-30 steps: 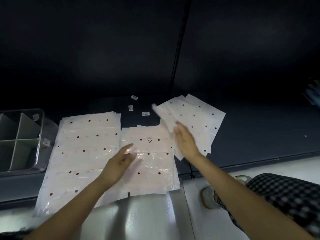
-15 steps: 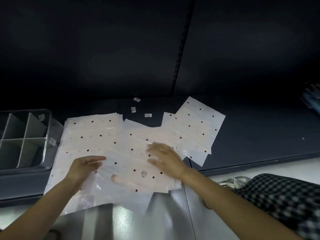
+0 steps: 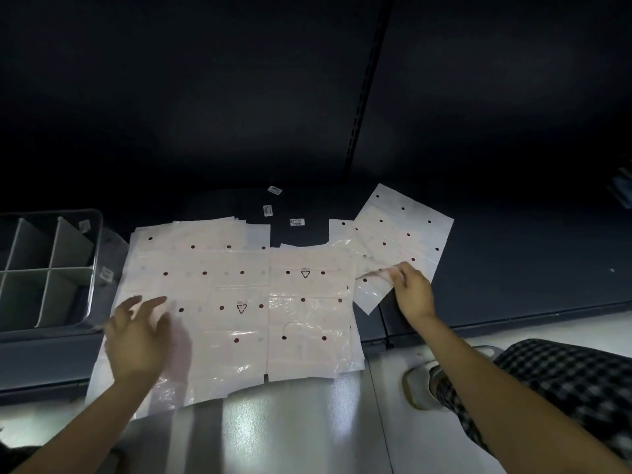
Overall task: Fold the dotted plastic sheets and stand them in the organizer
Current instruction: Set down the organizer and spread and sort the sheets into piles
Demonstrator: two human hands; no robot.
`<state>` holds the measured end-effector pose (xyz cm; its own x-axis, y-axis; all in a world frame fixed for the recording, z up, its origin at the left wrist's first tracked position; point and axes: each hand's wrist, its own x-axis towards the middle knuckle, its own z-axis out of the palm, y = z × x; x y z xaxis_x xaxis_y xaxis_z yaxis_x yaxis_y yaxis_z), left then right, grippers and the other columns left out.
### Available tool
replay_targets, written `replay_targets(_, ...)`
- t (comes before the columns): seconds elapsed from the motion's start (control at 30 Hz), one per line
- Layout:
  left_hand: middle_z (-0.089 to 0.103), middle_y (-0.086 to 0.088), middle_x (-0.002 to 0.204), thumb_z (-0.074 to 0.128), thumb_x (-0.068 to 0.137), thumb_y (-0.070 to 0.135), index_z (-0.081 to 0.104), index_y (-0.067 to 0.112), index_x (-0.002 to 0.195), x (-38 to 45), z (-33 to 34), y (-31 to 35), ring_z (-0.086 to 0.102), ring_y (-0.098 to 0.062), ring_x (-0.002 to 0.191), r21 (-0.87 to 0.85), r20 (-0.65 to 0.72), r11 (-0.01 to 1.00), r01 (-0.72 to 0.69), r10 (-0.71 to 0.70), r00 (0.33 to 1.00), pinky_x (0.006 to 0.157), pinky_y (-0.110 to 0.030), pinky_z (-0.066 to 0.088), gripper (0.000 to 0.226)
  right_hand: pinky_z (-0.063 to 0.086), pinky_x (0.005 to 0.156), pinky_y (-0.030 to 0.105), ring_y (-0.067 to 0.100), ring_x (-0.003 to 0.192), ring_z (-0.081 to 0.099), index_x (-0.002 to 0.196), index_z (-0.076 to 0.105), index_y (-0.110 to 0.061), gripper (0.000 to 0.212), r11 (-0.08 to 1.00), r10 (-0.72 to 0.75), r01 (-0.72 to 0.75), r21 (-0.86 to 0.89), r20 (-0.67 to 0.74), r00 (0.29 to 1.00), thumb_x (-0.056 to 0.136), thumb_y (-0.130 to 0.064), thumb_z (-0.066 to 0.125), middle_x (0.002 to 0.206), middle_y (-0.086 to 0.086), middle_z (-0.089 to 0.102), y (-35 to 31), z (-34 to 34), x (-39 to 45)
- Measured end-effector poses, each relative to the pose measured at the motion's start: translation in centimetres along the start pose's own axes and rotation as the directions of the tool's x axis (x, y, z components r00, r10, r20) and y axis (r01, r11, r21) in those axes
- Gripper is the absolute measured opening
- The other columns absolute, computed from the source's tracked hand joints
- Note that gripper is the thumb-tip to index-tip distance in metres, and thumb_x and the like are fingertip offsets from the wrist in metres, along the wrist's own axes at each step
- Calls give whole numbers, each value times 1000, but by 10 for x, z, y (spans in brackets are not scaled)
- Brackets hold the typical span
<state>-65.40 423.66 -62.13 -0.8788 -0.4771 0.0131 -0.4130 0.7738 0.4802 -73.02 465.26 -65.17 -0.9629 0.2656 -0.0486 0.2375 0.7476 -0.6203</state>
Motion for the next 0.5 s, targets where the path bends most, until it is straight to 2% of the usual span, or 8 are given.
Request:
replay_targets(0.07,50,-21,133,61,87,2,66,8,115,-7,3,7,40,-44,121,-11,33,993,-118,118,992,99,-51,33,29,35,56,32,27,73,51,93,45,-8,22,982,119,-104,158,-92,989,101,-26,36,78,14,53,-6,-6,5)
replay_targets(0.13,53,-17,131,59,87,-1,65,8,115,-11,6,16,42,-40,121,-75,94,980,-184,190,977,99,-46,34,30,32,52,30,24,68,44,94,41,-7,25,936,198,-139,324,-157,968,102,-28,30,74,8,47,-17,-12,9)
replay_targets(0.2,55,-11,130,57,89,0,64,11,117,-14,8,27,44,-34,120,-163,154,961,-223,248,956,97,-38,35,31,32,50,27,17,64,39,90,39,-10,24,915,155,-80,395,-161,975,103,-27,28,70,0,42,-32,-14,9)
replay_targets(0.27,57,-5,126,56,92,6,61,15,120,-16,10,40,49,-28,117,-272,203,930,-245,305,931,95,-30,35,30,32,48,18,11,58,36,88,38,-14,22,912,24,17,409,-95,995,103,-27,28,66,-5,40,-55,-11,3)
replay_targets(0.33,59,1,121,54,95,16,58,24,122,-16,9,54,52,-20,114,-446,276,884,-145,289,916,95,-29,37,29,34,52,22,9,56,37,89,40,-18,20,913,-136,111,393,36,990,103,-27,29,66,-4,43,-79,-1,-7)
replay_targets(0.4,61,1,117,52,95,28,54,31,122,-12,6,66,55,-18,114,-583,382,811,60,208,900,98,-32,41,27,38,57,32,14,61,45,100,47,-24,17,918,-272,192,346,200,941,103,-28,31,73,5,53,-100,12,-22)
replay_targets(0.47,61,-2,117,48,92,43,49,33,126,-7,2,74,57,-21,112,-648,511,710,275,137,849,96,-36,44,36,45,67,34,20,78,55,120,50,-27,26,912,-376,282,297,334,865,102,-32,32,94,9,61,-113,26,-39)
replay_targets(0.5,61,-3,118,45,89,51,47,34,127,-5,0,75,58,-23,111,-653,574,659,374,109,811,94,-36,46,42,46,77,32,21,91,56,127,49,-27,31,899,-429,347,267,381,819,102,-33,32,108,8,62,-117,32,-48)
